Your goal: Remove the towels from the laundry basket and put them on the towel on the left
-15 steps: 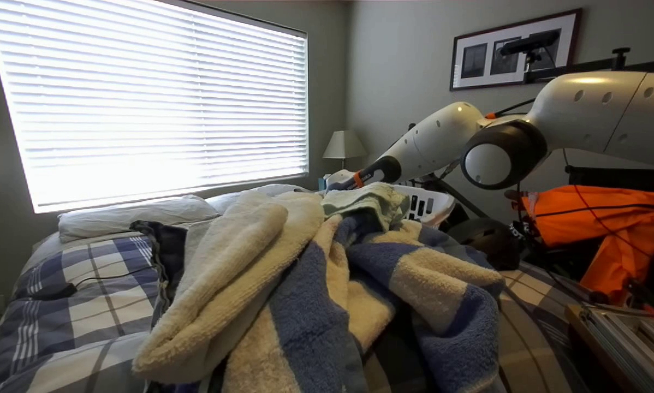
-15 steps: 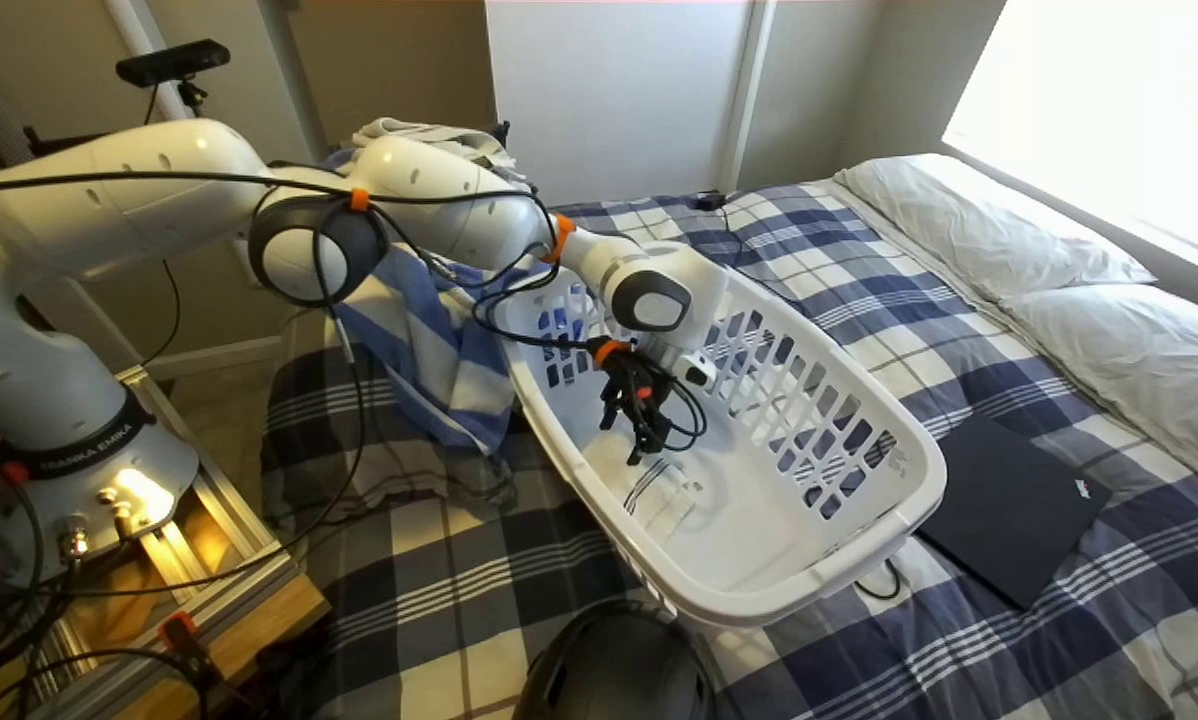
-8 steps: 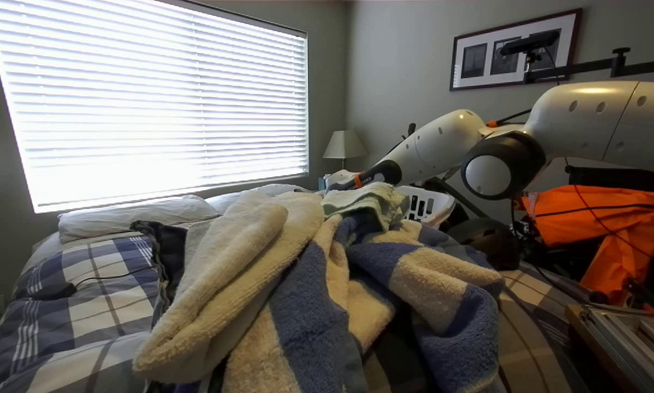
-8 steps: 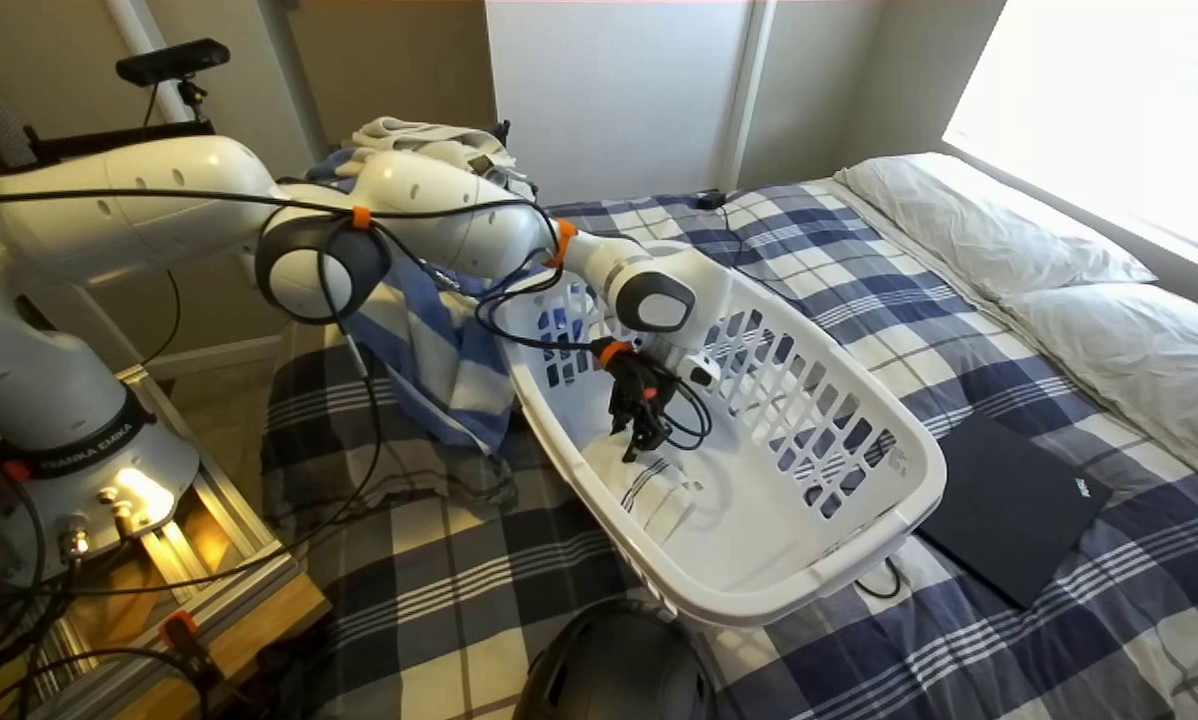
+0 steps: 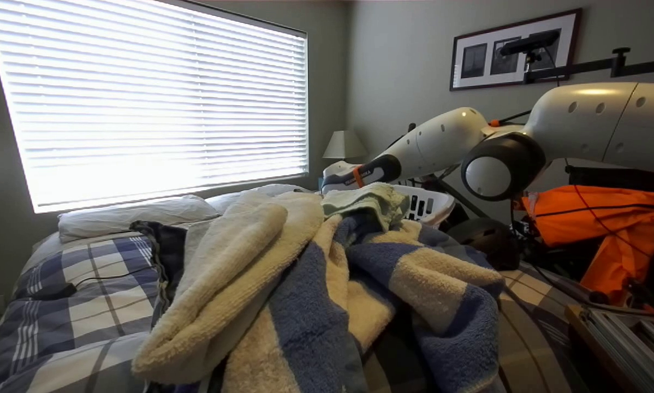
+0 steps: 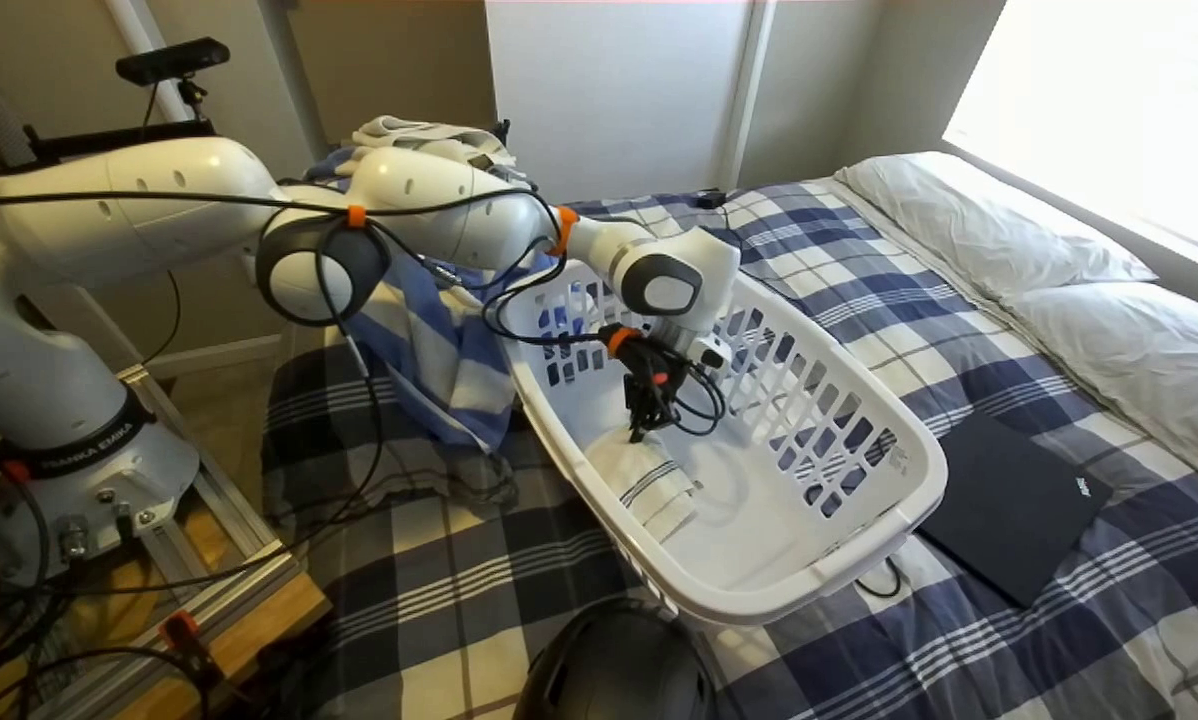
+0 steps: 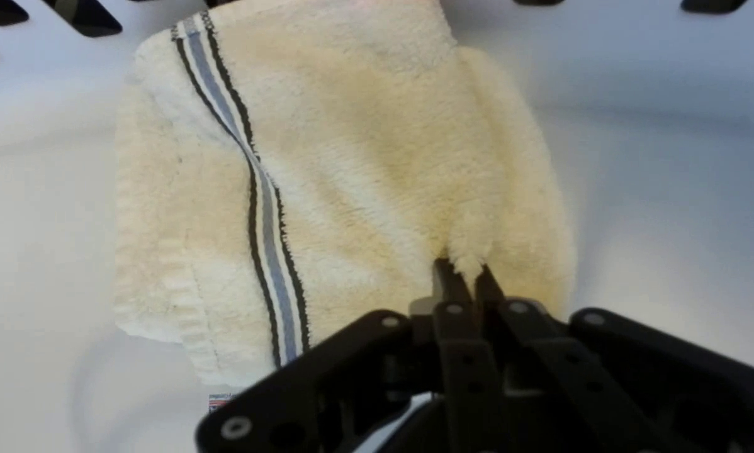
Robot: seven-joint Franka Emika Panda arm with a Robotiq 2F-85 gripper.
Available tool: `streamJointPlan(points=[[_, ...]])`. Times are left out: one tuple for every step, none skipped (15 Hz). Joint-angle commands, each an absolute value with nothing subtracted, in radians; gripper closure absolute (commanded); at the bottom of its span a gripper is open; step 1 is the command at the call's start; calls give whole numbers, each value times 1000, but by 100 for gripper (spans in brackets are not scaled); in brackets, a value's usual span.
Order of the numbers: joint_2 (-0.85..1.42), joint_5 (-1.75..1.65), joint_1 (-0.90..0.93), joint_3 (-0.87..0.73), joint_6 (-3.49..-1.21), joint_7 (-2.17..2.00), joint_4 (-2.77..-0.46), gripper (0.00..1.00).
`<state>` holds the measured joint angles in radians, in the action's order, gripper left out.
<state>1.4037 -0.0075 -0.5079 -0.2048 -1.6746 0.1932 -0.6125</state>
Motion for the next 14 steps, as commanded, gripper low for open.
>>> streamJointPlan(points=[[1393, -6, -511, -195, -1699, 238, -592, 97], [1376, -6, -508, -193, -1724, 260, -602, 97], [1364, -7, -506, -192, -1745, 284, -607, 97], [1345, -11, -502, -193, -1777, 312, -620, 97], [1327, -15, -497, -196, -1803, 336, -633, 98], [1310, -15, -495, -197, -1824, 361, -645, 98], [1288, -16, -493, -196, -1843, 394, -662, 99], [1267, -18, -491, -196, -1856, 429, -679, 99], [1246, -16, -492, -192, -1868, 474, -695, 99], [1231, -14, -493, -189, -1878, 515, -705, 99], [1213, -11, -495, -183, -1892, 569, -721, 99], [1193, -10, -497, -178, -1907, 624, -745, 99], [1172, -9, -498, -173, -1927, 677, -770, 99], [1148, -8, -500, -166, -1943, 738, -804, 99]])
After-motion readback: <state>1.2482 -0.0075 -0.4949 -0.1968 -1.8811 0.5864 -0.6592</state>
